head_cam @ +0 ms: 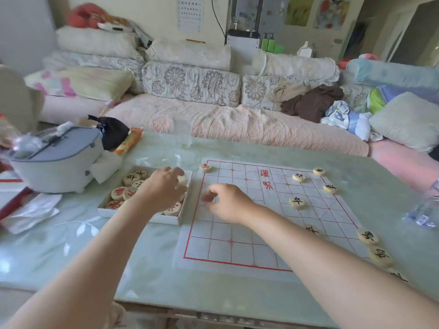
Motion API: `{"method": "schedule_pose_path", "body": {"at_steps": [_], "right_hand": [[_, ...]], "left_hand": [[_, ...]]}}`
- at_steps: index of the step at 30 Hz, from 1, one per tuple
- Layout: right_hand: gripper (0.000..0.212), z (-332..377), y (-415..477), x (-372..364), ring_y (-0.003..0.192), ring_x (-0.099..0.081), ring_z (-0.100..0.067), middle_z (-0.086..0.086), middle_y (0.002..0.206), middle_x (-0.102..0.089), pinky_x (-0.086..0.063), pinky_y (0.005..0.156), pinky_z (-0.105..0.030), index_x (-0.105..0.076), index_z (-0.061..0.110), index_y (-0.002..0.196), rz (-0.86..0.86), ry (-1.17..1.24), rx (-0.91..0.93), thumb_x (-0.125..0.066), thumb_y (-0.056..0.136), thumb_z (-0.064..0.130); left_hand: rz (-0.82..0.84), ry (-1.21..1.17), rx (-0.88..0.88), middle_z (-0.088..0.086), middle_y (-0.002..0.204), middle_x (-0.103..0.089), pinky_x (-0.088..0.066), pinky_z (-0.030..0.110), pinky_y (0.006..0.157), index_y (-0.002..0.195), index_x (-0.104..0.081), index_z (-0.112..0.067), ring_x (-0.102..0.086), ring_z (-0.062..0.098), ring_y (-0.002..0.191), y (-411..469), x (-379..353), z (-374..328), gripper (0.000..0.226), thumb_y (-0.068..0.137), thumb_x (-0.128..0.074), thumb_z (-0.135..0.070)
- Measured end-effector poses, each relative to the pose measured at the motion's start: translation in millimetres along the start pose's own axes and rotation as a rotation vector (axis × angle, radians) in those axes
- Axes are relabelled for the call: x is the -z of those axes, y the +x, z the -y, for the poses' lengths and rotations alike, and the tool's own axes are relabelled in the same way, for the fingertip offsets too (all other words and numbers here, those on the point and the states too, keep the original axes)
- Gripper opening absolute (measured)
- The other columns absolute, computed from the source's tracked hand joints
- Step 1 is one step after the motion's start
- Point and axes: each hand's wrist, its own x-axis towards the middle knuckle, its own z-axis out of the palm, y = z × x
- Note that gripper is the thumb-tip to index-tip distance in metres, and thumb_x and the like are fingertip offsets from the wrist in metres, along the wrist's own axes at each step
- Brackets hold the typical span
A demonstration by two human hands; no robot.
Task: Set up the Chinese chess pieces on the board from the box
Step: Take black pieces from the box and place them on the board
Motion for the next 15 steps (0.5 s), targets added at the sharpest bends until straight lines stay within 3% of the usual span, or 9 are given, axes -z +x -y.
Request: {"method": "schedule_pose_path", "body": {"at_steps": [3,7,15], "right_hand": [[0.010,27.1,36.3,-13.2,0.099,-0.063,-0.015,0.010,0.105,-0.069,-0.052,0.092,-0.036,-0.066,0.030,0.096,0.002,-0.006,0.047,-0.062,0.089,0.024],[0.018,54.4,80.4,-31.7,0.092,-0.061,-0.013,0.010,0.103,-0.068,-0.052,0.086,-0.032,-0.068,0.028,0.106,0.025,-0.032,0.083,-0.062,0.089,0.022],[0.029,97.0,146.3,-65.4,0.113,-0.059,-0.018,0.006,0.124,-0.065,-0.048,0.090,-0.030,-0.063,0.031,0.122,0.095,-0.194,0.162,-0.061,0.093,0.033]], "left_hand": [[-0.032,0.022,0.128,0.004,0.112,-0.059,-0.046,0.037,0.090,0.124,-0.055,-0.021,-0.054,0.027,0.107,3.0,19.4,49.0,0.038,0.089,-0.057,-0.034],[-0.008,0.046,0.214,0.008,0.118,-0.057,-0.042,0.034,0.093,0.133,-0.052,-0.031,-0.051,0.029,0.112,-0.3,31.7,94.7,0.044,0.089,-0.055,-0.025],[0.035,0.018,0.296,0.006,0.120,-0.062,-0.048,0.032,0.087,0.123,-0.060,-0.023,-0.057,0.026,0.105,-1.4,29.7,134.4,0.035,0.090,-0.053,-0.017]]}}
